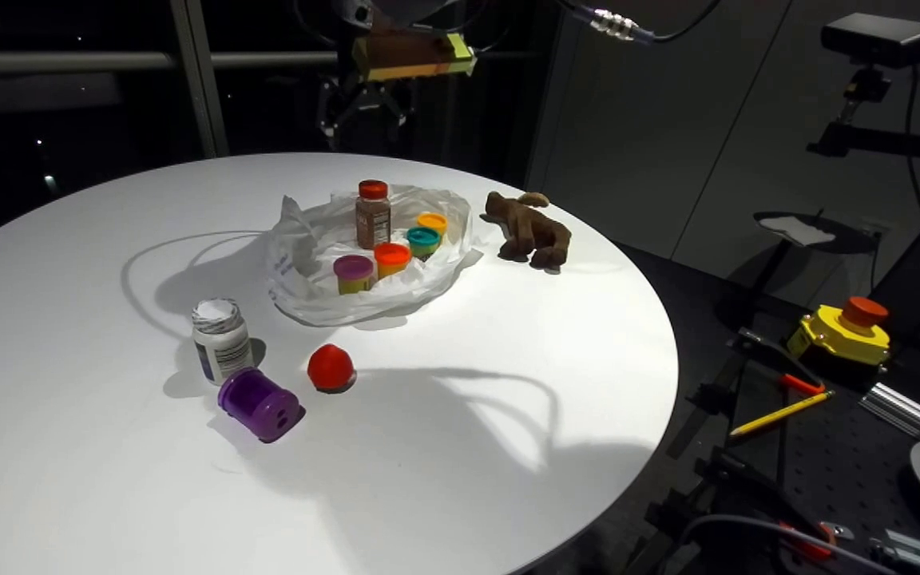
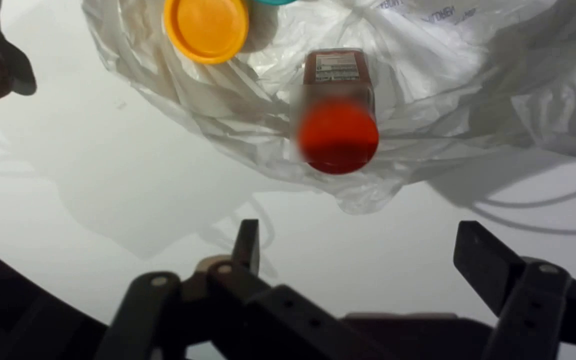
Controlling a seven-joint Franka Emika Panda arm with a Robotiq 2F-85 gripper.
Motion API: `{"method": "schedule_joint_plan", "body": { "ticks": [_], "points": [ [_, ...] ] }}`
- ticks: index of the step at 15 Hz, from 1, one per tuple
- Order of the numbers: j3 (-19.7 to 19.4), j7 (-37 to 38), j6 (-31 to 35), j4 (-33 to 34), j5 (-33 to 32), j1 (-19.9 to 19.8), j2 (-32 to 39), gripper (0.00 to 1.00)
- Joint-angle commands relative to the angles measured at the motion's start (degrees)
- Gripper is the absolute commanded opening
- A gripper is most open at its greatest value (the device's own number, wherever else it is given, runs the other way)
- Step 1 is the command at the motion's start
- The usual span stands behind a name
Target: Pick up the objects from the table and put them in the plastic bag.
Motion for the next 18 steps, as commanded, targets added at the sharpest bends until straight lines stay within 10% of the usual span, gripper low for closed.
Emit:
{"method": "schedule_joint_plan", "body": {
  "ticks": [1,8,18],
  "points": [
    [0.7,1.4,-3.5,-5.1,-0.8,2.6,-7.4,1.0],
    [6.4,7.5,-13.9,-4.3,0.1,7.8,-5.7,1.0],
    [12.2,8.2,-7.4,-2.3,3.6,9.9,-1.9,1.0]
  ]
}}
